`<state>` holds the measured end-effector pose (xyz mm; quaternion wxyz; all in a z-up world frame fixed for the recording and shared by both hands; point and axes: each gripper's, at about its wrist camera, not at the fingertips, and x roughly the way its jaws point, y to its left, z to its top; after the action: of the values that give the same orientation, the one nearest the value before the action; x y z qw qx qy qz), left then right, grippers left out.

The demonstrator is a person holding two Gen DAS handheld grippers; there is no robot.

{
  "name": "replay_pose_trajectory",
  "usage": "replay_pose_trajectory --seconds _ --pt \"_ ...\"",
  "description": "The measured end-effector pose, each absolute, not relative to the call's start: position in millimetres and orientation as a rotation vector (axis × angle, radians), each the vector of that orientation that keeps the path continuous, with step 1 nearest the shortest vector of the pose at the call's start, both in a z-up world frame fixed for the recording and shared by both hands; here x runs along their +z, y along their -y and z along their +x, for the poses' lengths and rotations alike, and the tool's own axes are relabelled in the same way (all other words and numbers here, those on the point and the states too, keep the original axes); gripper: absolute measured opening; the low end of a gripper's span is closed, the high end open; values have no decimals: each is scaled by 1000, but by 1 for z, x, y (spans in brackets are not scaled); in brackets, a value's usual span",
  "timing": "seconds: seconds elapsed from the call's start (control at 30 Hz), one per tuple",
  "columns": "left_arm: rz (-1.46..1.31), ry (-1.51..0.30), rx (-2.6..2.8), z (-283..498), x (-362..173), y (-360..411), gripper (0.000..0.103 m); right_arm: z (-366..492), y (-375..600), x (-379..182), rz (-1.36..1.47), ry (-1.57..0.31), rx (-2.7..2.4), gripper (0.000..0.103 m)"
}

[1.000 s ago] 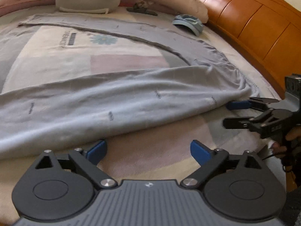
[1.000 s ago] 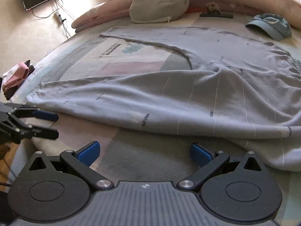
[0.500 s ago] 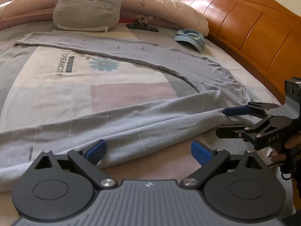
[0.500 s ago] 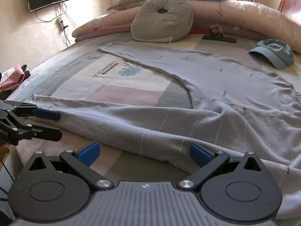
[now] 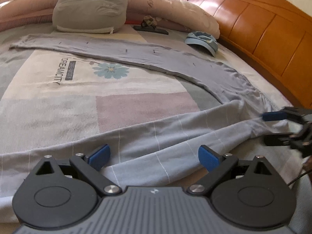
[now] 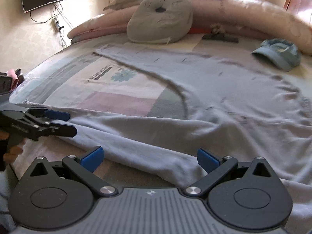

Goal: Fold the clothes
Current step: 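Move the open right tool to the elastic waistband of the grey pants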

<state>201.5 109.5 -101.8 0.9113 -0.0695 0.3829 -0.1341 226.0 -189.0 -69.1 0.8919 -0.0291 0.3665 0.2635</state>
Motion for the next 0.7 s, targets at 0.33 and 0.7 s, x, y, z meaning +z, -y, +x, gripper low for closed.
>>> replay_pose_trajectory --seconds 0.33,0.7 --pt "-87 -786 -229 186 -90 -92 97 165 286 -85 111 -851 342 103" --pt "-115 -784 -254 149 -77 -60 97 206 340 -116 551 -686 351 103"
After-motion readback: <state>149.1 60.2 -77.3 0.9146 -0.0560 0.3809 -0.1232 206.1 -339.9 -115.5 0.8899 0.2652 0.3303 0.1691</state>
